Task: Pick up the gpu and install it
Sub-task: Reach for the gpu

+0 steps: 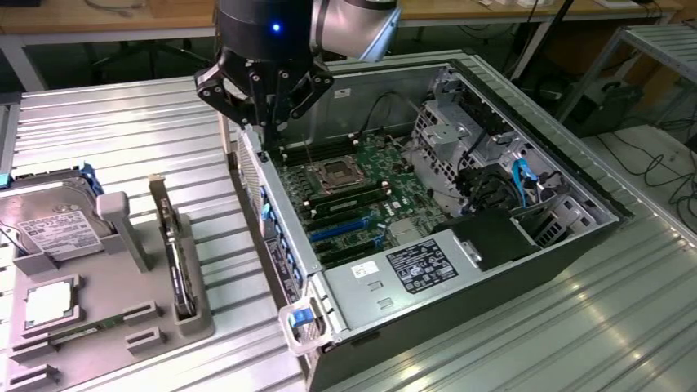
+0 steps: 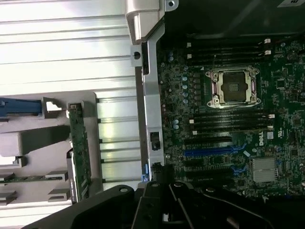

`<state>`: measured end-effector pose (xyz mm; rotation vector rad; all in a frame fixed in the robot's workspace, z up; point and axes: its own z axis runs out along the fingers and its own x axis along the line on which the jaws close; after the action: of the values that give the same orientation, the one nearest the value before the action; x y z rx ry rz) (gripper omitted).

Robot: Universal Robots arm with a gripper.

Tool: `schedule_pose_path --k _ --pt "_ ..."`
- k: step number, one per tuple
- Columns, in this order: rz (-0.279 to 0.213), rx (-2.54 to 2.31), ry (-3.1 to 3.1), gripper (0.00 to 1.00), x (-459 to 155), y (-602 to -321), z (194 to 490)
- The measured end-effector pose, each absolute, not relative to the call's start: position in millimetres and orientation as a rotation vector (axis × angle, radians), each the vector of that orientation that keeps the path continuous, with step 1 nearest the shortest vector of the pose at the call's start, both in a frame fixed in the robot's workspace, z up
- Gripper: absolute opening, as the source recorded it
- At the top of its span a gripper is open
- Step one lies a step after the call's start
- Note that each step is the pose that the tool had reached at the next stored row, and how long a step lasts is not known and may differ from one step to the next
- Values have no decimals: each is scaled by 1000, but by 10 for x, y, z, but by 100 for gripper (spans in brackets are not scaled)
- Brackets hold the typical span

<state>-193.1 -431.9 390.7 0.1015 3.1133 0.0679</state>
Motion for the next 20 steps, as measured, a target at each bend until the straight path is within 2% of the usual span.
schedule_pose_path --k 20 --pt "88 -7 3117 11 -2320 -4438 3848"
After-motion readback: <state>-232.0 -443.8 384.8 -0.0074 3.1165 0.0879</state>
